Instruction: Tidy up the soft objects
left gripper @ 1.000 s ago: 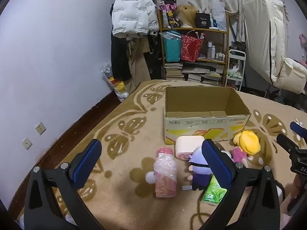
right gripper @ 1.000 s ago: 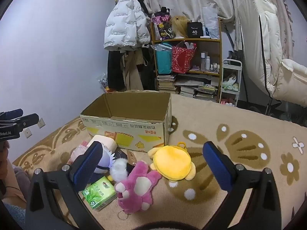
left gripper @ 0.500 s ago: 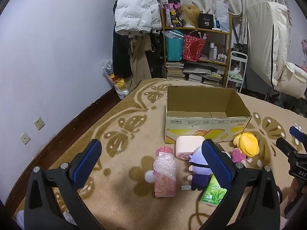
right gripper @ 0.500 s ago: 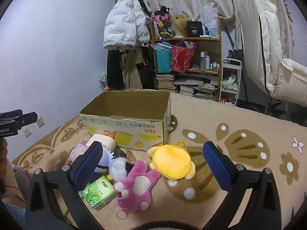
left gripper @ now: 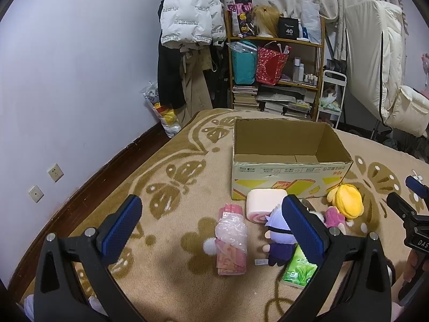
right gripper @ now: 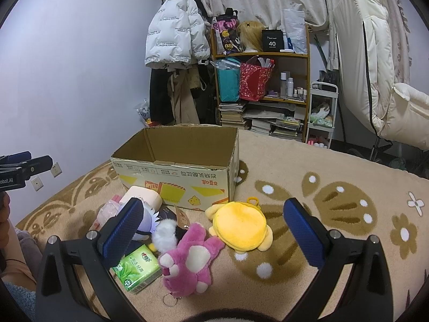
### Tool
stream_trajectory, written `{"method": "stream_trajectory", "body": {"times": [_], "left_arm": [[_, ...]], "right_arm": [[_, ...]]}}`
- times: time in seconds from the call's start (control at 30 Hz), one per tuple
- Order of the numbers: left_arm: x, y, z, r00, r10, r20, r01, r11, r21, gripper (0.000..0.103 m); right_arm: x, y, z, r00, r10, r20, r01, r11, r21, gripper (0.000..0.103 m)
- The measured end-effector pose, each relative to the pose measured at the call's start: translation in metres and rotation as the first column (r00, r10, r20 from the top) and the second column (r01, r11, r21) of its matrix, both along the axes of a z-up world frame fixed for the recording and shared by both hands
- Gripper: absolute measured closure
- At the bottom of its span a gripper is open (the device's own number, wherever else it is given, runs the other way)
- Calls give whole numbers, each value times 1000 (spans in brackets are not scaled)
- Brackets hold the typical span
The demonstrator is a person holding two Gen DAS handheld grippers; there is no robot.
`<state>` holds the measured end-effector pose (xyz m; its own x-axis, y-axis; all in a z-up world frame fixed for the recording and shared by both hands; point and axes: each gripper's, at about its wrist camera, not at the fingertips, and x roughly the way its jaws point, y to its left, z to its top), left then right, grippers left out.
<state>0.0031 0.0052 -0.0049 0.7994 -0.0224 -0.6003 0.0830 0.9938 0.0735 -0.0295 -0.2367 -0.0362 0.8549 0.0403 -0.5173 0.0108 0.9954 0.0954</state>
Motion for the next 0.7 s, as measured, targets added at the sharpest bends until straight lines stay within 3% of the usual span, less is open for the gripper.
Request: {"method": "stream_trajectory", "body": {"times": [0.7], "left_arm": [[1,-3,-3,1000,-3,-6,3,1000,5,0]], "right_arm": [[-1,-1,-1,1000,-1,-4,1,1000,-7,0]]}}
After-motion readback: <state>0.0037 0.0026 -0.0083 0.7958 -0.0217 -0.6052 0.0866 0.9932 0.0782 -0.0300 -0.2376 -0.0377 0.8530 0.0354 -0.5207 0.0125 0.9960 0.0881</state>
